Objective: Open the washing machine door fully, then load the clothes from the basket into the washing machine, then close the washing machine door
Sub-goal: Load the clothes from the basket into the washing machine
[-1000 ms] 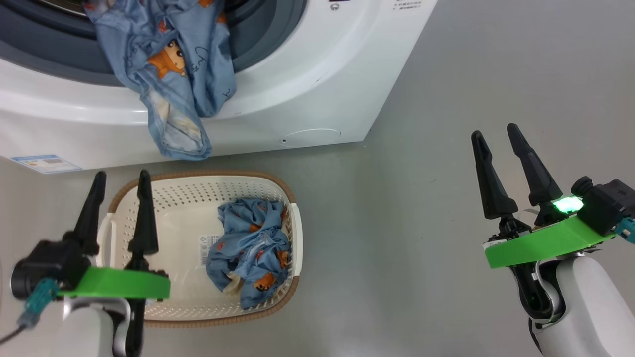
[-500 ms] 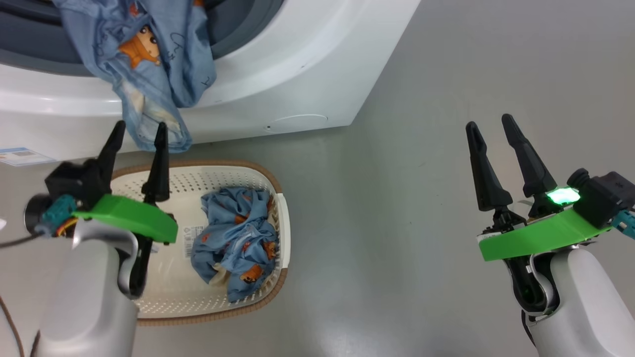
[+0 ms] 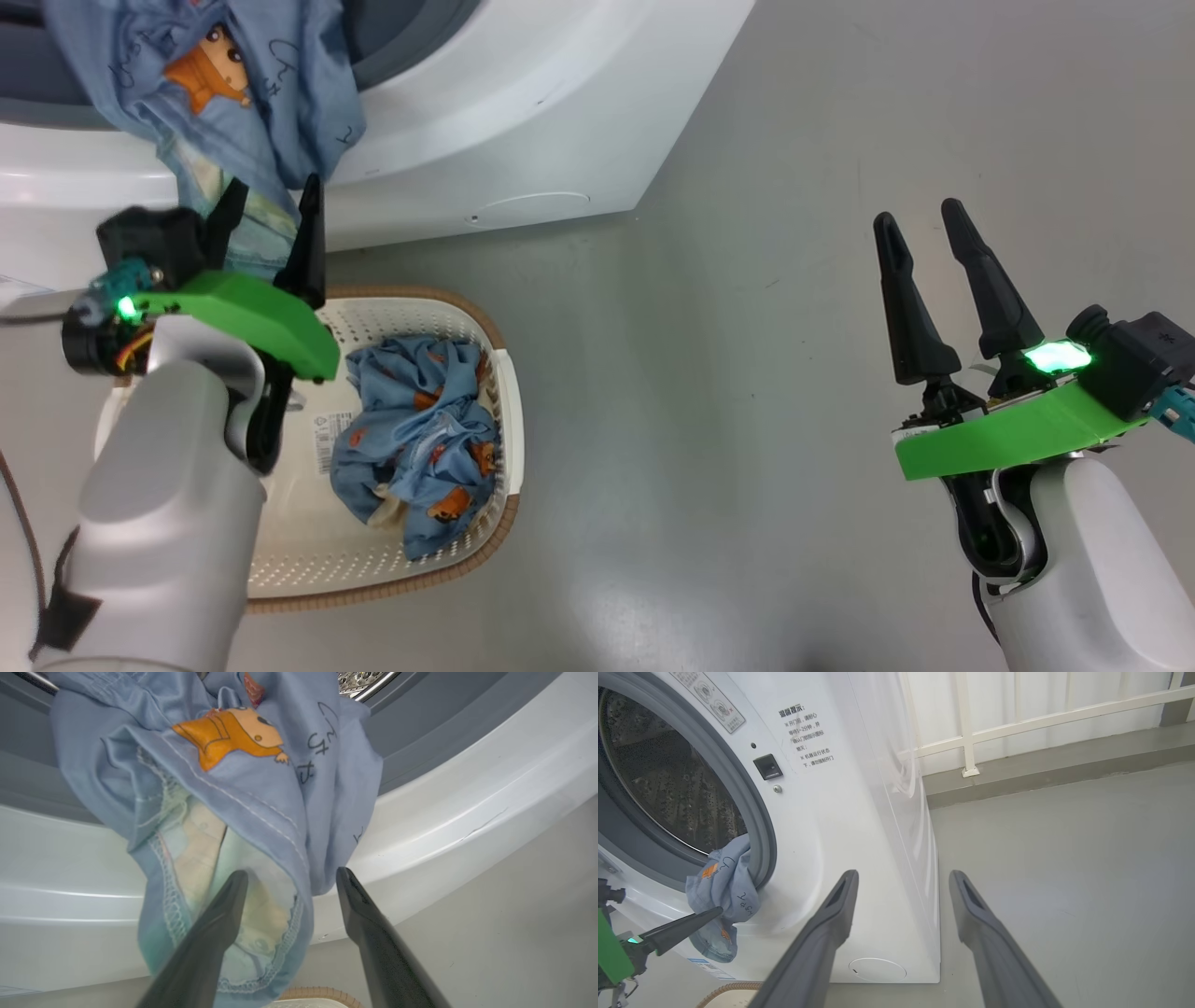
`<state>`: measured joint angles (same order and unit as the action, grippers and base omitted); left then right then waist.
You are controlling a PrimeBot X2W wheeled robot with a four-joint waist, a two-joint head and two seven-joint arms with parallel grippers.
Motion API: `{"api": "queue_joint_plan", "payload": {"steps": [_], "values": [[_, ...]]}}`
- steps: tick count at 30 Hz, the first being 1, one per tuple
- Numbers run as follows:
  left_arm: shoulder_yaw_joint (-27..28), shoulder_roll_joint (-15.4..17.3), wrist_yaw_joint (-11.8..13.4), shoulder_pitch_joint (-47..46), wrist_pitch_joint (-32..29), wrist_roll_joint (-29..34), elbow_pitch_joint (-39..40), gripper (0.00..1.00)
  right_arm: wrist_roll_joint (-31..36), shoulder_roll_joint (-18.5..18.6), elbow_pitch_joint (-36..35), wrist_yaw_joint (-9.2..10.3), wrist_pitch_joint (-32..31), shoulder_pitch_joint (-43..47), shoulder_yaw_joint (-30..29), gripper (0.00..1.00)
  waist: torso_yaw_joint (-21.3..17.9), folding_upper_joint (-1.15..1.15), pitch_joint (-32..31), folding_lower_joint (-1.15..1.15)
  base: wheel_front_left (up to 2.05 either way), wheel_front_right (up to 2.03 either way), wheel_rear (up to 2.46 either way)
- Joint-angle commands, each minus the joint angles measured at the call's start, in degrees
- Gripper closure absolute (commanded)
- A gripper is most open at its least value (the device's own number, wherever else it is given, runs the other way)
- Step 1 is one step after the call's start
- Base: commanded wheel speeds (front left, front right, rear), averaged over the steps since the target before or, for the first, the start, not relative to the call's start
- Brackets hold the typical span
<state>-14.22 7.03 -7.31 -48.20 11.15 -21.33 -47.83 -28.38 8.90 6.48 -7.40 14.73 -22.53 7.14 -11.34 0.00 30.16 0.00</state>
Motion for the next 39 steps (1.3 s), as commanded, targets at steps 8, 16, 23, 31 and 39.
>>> {"api": "queue_joint_plan", "payload": {"steps": [8,16,23,31,39], "values": [[-2.1,2.4,-0.2,-7.2,-1.1,-6.0,-6.8,0.00,-0.1,-0.6,-1.6,-0.09,0.3,-0.9,1.6,0.00,-0.9,0.00,1.8,0.00,0.00,0.00,0.00],[-5.1,3.0,-0.2,-10.4,0.3,-9.4,-10.1,1.00,-0.1,-0.8,-1.5,-0.09,0.3,-1.0,1.5,0.00,-1.1,0.00,2.2,0.00,0.00,0.00,0.00],[-8.6,3.4,-0.2,-11.1,2.1,-11.8,-10.8,1.00,0.0,-0.7,-1.5,-0.09,0.3,-1.0,1.3,0.00,-0.5,0.00,2.1,0.00,0.00,0.00,0.00],[-10.9,5.3,-0.2,-13.3,3.6,-11.4,-9.1,1.00,0.2,-0.7,-1.4,-0.09,0.3,-0.8,1.1,0.00,0.5,0.00,1.7,0.00,0.00,0.00,0.00],[-10.5,8.3,0.3,-17.9,3.7,-9.7,-5.2,1.00,-0.1,-1.6,-1.4,-0.09,0.3,-0.6,1.4,0.00,-0.2,0.00,2.3,0.00,0.00,0.00,0.00]]}}
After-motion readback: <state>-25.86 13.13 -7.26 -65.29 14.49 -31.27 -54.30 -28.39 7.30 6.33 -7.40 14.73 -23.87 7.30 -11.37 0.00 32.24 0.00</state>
